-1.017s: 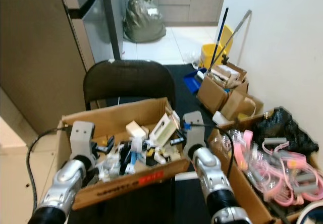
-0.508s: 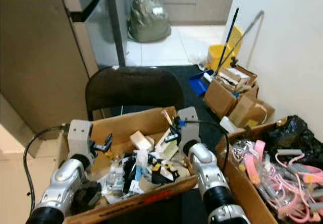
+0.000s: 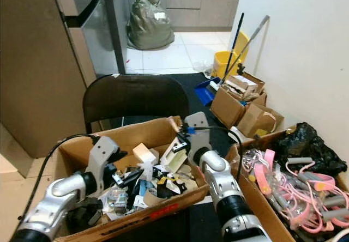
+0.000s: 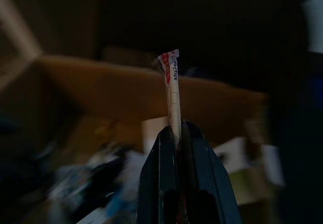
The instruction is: Picking trash to rubbish bin
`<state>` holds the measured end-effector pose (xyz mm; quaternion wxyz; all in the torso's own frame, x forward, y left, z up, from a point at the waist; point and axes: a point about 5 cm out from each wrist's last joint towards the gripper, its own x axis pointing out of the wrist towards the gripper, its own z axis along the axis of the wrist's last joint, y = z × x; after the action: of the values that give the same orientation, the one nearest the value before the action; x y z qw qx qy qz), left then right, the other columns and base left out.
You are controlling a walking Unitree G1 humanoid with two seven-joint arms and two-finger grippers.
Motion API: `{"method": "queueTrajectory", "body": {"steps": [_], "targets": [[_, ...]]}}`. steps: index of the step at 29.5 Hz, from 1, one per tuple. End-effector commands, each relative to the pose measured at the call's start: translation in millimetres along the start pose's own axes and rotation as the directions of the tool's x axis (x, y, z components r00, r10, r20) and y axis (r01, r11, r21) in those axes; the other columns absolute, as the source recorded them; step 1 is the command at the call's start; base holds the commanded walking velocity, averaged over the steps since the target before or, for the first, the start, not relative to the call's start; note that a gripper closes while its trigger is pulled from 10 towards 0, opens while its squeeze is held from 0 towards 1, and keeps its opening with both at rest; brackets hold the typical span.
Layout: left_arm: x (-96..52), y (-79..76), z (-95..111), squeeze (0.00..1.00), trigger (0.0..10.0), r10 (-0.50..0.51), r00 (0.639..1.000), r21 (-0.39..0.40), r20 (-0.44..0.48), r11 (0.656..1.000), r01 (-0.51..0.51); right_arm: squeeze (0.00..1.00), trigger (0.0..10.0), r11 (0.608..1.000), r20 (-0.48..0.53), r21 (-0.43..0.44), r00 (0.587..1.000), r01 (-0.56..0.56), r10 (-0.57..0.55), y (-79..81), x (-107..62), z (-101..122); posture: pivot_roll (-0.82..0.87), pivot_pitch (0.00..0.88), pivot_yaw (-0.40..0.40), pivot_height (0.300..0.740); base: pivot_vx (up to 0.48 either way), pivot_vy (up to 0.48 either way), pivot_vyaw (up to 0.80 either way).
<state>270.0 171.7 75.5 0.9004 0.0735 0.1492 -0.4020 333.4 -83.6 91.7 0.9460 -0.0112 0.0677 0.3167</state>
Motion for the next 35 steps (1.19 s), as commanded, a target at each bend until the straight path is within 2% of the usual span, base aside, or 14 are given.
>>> {"method": "queueTrajectory", "body": {"steps": [1,4,6,10,15,16,20,24,28,35], "targets": [[-2.8,-2.9,-2,0.0,10.0,-0.03,0.999,-0.006,-0.025,1.0,0.029,0.0,10.0,0.997,-0.014,0.001,0.997,-0.072,0.072,9.7,2.8,0,-0.02,0.057,-0.044,0.74,0.0,0.0,0.0],[-4.5,-3.8,-3,0.0,10.0,-0.036,0.999,-0.01,-0.03,0.999,0.036,0.0,10.0,0.986,0.011,0.034,0.987,-0.161,0.16,21.8,5.0,2,-0.02,0.056,-0.047,0.74,0.0,0.0,0.0],[-5.3,-4.8,-3,0.0,10.0,-0.043,0.999,-0.019,-0.032,0.999,0.043,0.0,10.0,0.975,0.037,0.027,0.975,-0.22,0.219,31.2,6.6,6,-0.02,0.056,-0.047,0.74,0.0,0.0,0.0],[-6.5,-4.9,-2,0.0,10.0,-0.04,0.998,-0.021,-0.04,0.999,0.039,0.0,10.0,0.968,0.047,-0.009,0.966,-0.253,0.253,38.5,10.1,7,-0.02,0.056,-0.048,0.74,0.0,0.0,0.0],[-6.2,-4.2,-2,0.0,10.0,-0.037,0.998,-0.018,-0.06,0.999,0.036,0.0,10.0,0.979,0.017,-0.055,0.98,-0.198,0.199,37.8,20.1,5,-0.02,0.055,-0.049,0.74,0.0,0.0,0.0],[-4.6,-0.3,-4,0.0,10.0,0.002,0.997,0.019,-0.072,1.0,-0.001,0.0,10.0,0.986,-0.02,-0.095,0.99,-0.138,0.136,33.9,26.7,4,-0.02,0.059,-0.055,0.74,0.0,0.0,0.0],[-3.9,1.8,-4,0.0,10.0,0.024,0.997,0.032,-0.073,0.999,-0.022,0.0,10.0,0.986,-0.031,-0.108,0.992,-0.127,0.125,33.1,28.3,4,-0.02,0.059,-0.055,0.74,0.0,0.0,0.0],[-1.1,3.2,-1,0.0,10.0,0.059,0.997,0.03,-0.052,0.998,-0.057,0.0,10.0,0.988,-0.04,-0.141,0.998,-0.058,0.053,28.1,33.5,9,-0.02,0.083,-0.071,0.74,0.0,0.0,0.0],[-1.6,1.3,3,0.0,10.0,0.086,0.995,0.056,-0.045,0.995,-0.084,0.0,10.0,0.994,-0.037,-0.109,0.999,-0.006,0.002,24.5,38.6,14,-0.01,0.134,-0.1,0.74,0.0,0.0,0.0],[-5.8,-2.9,4,0.0,10.0,0.085,0.996,0.049,-0.036,0.995,-0.083,0.0,10.0,0.996,-0.019,-0.086,1.0,0.007,-0.009,29.5,43.7,16,0.0,0.175,-0.1,0.74,0.0,0.0,0.0]]}}
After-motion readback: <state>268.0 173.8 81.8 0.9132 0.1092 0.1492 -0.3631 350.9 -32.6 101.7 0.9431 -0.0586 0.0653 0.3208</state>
